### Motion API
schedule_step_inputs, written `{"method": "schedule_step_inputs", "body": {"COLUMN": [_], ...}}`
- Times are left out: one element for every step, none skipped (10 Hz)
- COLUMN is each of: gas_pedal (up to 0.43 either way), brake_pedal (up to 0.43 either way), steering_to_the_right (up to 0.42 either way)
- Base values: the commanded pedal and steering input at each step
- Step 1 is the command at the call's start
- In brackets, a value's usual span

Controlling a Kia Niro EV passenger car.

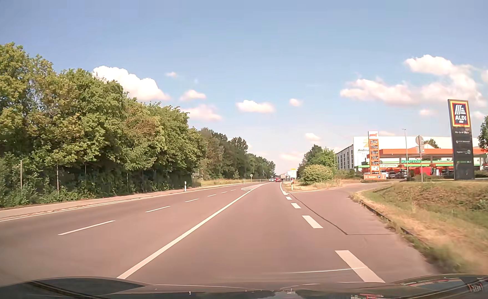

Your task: Follow the waypoints while adhering to traffic rules and regulations

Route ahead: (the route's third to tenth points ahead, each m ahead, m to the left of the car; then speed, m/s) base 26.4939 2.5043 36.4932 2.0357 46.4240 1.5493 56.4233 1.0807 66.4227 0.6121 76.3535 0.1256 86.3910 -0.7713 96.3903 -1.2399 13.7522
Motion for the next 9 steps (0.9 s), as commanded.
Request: {"method": "schedule_step_inputs", "body": {"gas_pedal": [0.287, 0.287, 0.28, 0.26, 0.248, 0.24, 0.22, 0.209, 0.197], "brake_pedal": [0.012, 0.012, 0.012, 0.012, 0.012, 0.012, 0.012, 0.012, 0.012], "steering_to_the_right": [0.005, 0.005, 0.005, 0.005, 0.004, 0.004, 0.004, 0.004, 0.004]}}
